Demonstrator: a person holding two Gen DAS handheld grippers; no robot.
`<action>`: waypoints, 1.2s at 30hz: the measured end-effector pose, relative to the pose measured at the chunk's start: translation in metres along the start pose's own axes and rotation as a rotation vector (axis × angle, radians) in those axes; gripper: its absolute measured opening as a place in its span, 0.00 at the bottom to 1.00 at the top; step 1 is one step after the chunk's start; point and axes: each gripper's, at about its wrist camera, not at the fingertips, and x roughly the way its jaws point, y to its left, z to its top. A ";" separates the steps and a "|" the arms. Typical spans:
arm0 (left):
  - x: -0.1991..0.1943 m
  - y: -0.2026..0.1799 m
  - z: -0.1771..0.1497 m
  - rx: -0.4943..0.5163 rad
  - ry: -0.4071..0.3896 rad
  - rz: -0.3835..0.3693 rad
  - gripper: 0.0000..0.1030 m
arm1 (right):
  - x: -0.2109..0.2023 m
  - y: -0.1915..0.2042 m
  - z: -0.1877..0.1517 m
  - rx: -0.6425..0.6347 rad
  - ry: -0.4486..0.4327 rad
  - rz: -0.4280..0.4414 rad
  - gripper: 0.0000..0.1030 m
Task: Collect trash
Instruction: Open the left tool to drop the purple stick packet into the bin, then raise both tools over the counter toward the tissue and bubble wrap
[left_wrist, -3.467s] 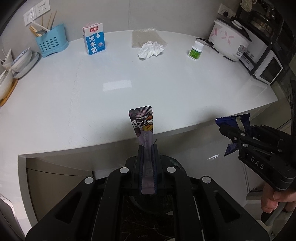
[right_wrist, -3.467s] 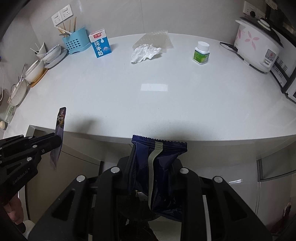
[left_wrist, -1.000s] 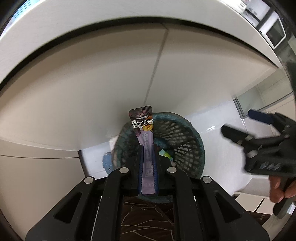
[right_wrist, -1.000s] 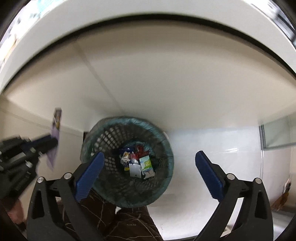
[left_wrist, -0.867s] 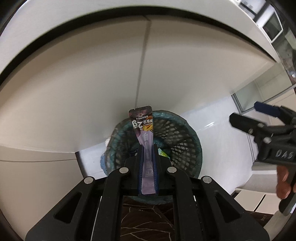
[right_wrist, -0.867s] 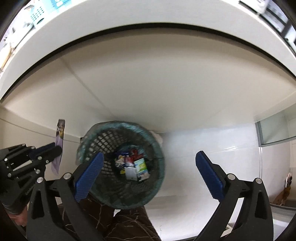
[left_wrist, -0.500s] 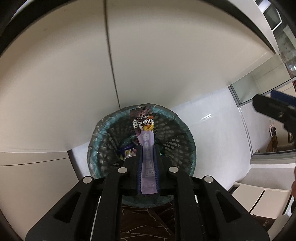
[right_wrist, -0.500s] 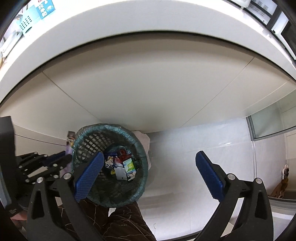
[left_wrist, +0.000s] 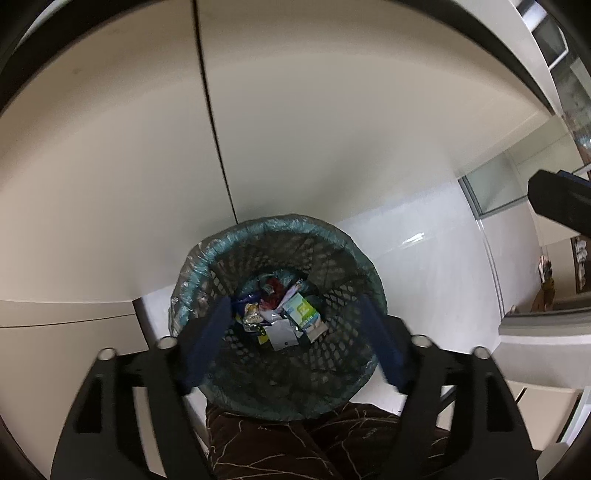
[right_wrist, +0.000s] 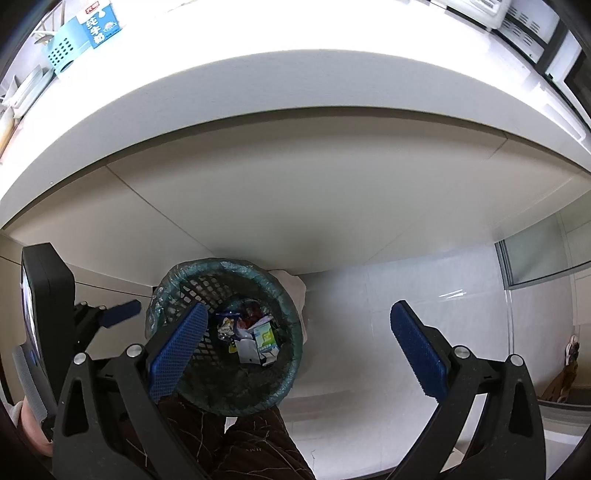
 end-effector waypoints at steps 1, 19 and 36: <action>-0.004 0.000 0.000 -0.004 -0.008 0.005 0.83 | -0.001 0.001 0.000 -0.003 -0.005 -0.001 0.92; -0.179 0.050 0.008 -0.170 -0.232 0.073 0.94 | -0.078 0.024 0.049 -0.011 -0.130 0.106 0.92; -0.262 0.098 0.074 -0.233 -0.348 0.166 0.93 | -0.138 0.066 0.118 -0.082 -0.257 0.094 0.92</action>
